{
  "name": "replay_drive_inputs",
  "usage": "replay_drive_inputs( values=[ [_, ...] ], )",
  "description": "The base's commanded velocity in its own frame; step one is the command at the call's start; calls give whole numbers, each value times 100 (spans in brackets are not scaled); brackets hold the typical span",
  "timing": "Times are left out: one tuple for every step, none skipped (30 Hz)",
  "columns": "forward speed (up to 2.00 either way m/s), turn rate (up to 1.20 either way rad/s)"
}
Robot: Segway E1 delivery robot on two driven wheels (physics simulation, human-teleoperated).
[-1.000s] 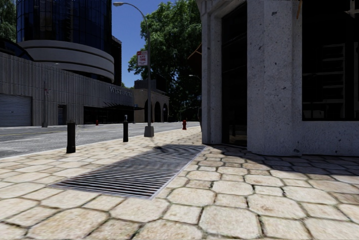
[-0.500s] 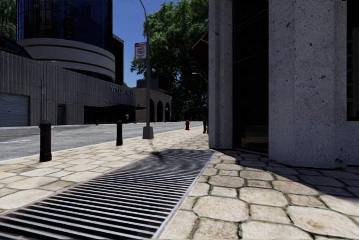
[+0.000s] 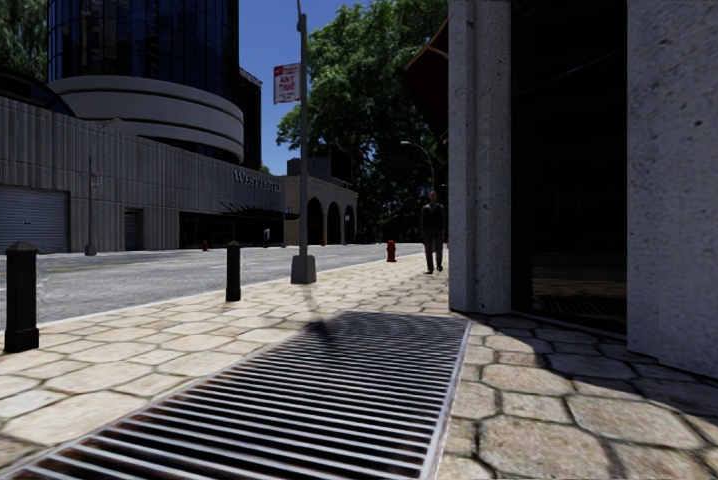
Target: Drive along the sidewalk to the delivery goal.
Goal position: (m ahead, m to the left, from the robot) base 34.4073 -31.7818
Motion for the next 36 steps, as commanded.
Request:
replay_drive_inputs(
  values=[
    [200,0],
    [200,0],
    [200,0],
    [200,0],
    [200,0],
    [200,0],
    [200,0],
    [200,3],
    [200,3],
    [200,12],
    [200,17],
    [200,22],
    [200,29],
    [200,29],
    [200,33],
    [200,36],
    [200,38],
    [200,38],
    [200,39],
    [200,39],
    [200,39],
    [200,39],
    [200,39],
    [200,39],
    [200,39],
    [200,39],
    [200,39],
    [200,39],
    [200,39],
    [200,39],
    [200,39],
    [200,26],
    [200,8],
    [200,0],
    [200,0],
    [200,0]
  ],
)
